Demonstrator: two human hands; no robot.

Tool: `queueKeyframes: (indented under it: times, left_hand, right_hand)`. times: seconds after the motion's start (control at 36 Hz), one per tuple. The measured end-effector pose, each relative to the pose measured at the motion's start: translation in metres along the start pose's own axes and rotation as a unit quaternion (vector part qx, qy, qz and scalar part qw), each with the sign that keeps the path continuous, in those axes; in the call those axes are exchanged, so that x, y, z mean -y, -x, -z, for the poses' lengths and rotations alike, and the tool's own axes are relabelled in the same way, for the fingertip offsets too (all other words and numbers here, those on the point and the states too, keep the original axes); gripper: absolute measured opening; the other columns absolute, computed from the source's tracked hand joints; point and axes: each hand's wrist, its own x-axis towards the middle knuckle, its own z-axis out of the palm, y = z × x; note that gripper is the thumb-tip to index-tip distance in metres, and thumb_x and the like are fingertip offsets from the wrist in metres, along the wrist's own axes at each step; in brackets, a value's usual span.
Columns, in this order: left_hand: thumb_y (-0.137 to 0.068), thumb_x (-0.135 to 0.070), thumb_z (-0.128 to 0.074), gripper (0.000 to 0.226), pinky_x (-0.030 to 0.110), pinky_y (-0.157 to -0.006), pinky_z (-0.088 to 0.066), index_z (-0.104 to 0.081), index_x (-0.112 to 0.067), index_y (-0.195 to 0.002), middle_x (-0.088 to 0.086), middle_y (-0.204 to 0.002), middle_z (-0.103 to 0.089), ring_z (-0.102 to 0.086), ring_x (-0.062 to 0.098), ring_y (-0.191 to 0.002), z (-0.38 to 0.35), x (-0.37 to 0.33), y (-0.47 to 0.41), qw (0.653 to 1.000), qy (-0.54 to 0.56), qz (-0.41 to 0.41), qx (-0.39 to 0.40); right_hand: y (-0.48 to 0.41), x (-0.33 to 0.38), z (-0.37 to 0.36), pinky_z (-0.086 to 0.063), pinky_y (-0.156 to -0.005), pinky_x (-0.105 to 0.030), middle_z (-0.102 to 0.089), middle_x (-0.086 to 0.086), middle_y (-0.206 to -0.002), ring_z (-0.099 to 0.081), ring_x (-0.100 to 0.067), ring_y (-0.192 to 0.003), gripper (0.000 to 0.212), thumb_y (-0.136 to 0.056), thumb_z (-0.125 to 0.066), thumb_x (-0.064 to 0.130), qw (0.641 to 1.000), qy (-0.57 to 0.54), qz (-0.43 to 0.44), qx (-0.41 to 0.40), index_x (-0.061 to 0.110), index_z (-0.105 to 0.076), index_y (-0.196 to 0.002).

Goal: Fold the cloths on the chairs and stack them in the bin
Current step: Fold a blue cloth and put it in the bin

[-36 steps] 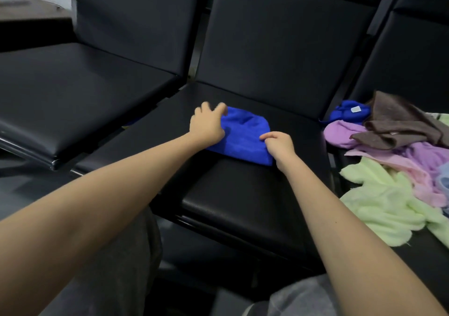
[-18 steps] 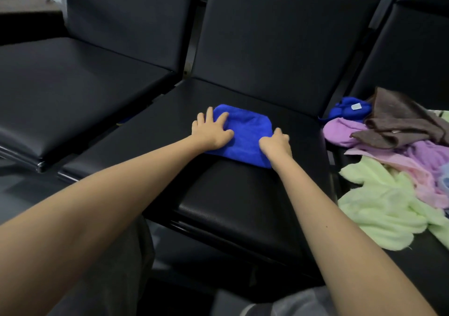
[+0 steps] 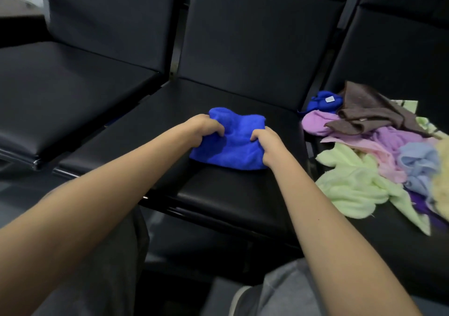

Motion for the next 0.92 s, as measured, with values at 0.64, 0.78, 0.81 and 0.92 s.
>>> queueKeyframes:
  times: [0.64, 0.78, 0.81, 0.92]
  left_hand:
    - [-0.091, -0.015, -0.057, 0.015, 0.029, -0.072, -0.050, -0.062, -0.007, -0.079, 0.008, -0.067, -0.068, -0.061, 0.024, -0.077, -0.205, -0.059, 0.187, 0.910, 0.225, 0.069, 0.341]
    - [-0.092, -0.023, -0.056, 0.019, 0.032, -0.083, -0.049, -0.062, -0.007, -0.082, 0.009, -0.083, -0.064, -0.059, 0.024, -0.085, -0.281, -0.037, 0.237, 0.888, 0.232, 0.121, 0.379]
    - [-0.092, -0.025, -0.056, 0.020, 0.031, -0.077, -0.050, -0.063, -0.007, -0.088, 0.009, -0.087, -0.064, -0.061, 0.024, -0.084, -0.293, -0.031, 0.245, 0.883, 0.236, 0.136, 0.381]
    - [-0.094, -0.012, -0.052, 0.025, 0.032, -0.067, -0.050, -0.055, -0.008, -0.118, 0.009, -0.093, -0.063, -0.061, 0.024, -0.074, -0.329, 0.006, 0.268, 0.905, 0.203, 0.118, 0.355]
  right_hand:
    - [0.147, -0.071, 0.266, -0.054, -0.083, -0.037, -0.070, -0.006, -0.105, -0.068, -0.021, -0.095, 0.030, -0.095, -0.053, 0.022, 0.987, -0.150, 0.006, -0.064, 0.012, -0.057, -0.123]
    - [0.203, -0.120, 0.326, -0.056, -0.054, -0.024, -0.074, 0.000, -0.077, -0.071, -0.015, -0.066, 0.014, -0.096, -0.048, 0.016, 0.977, -0.173, -0.066, -0.106, 0.015, -0.062, -0.100]
    - [0.212, -0.129, 0.335, -0.055, -0.052, -0.024, -0.074, -0.001, -0.075, -0.071, -0.015, -0.063, 0.013, -0.095, -0.049, 0.016, 0.973, -0.176, -0.083, -0.121, 0.015, -0.062, -0.098]
    - [0.232, -0.171, 0.360, -0.053, -0.071, -0.034, -0.069, -0.004, -0.102, -0.067, -0.023, -0.081, 0.016, -0.094, -0.050, 0.012, 0.967, -0.162, -0.119, -0.155, 0.019, -0.062, -0.103]
